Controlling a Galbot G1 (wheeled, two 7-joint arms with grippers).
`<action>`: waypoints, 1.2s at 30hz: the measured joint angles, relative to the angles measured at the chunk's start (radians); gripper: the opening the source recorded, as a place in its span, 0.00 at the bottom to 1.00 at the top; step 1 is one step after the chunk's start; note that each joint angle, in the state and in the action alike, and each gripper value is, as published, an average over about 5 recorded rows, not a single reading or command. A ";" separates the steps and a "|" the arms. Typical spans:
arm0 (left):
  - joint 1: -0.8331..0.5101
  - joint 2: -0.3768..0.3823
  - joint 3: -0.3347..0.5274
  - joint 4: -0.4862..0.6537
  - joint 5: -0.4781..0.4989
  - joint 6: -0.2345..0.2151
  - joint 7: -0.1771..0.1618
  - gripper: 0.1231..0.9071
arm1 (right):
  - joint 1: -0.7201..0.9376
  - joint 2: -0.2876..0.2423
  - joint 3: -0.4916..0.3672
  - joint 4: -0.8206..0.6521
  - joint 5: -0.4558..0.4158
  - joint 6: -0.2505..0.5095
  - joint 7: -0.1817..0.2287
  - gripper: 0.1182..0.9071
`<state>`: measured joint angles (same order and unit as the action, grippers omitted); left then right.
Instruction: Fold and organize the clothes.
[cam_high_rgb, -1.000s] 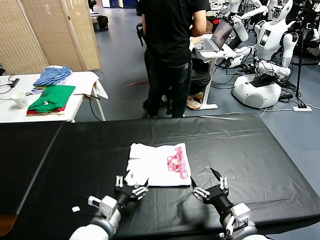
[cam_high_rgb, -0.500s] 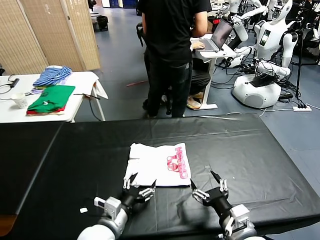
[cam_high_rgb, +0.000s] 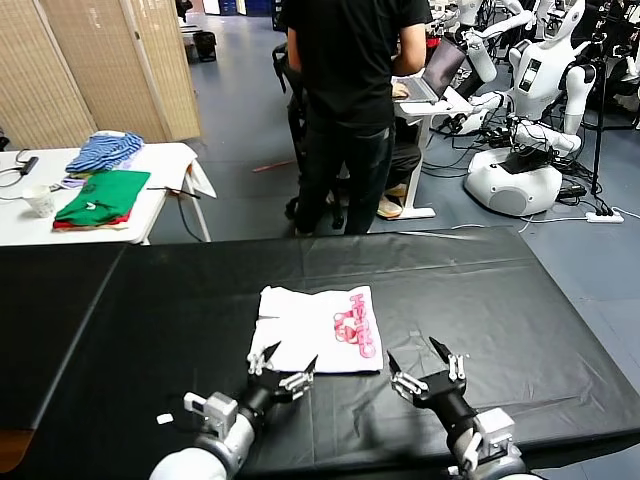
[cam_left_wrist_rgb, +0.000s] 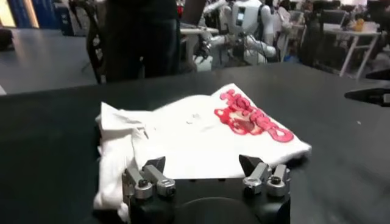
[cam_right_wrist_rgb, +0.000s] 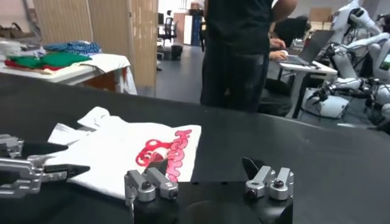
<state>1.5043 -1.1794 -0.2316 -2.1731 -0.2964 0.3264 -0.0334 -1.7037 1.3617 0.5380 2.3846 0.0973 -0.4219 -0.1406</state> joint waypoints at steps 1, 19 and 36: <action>0.006 0.000 -0.007 -0.013 0.007 -0.024 0.000 1.00 | -0.003 0.001 0.009 0.007 0.018 0.014 0.003 1.00; 0.228 -0.114 -0.190 -0.145 0.192 -0.310 -0.020 1.00 | -0.091 0.069 0.153 0.023 0.091 0.141 0.047 1.00; 0.449 -0.177 -0.231 -0.141 0.259 -0.356 -0.042 1.00 | -0.177 0.046 0.137 0.010 0.054 0.132 0.021 1.00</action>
<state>1.9533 -1.3563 -0.4629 -2.3142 -0.0370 -0.0295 -0.0752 -1.8808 1.4075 0.6748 2.3944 0.1516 -0.2903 -0.1198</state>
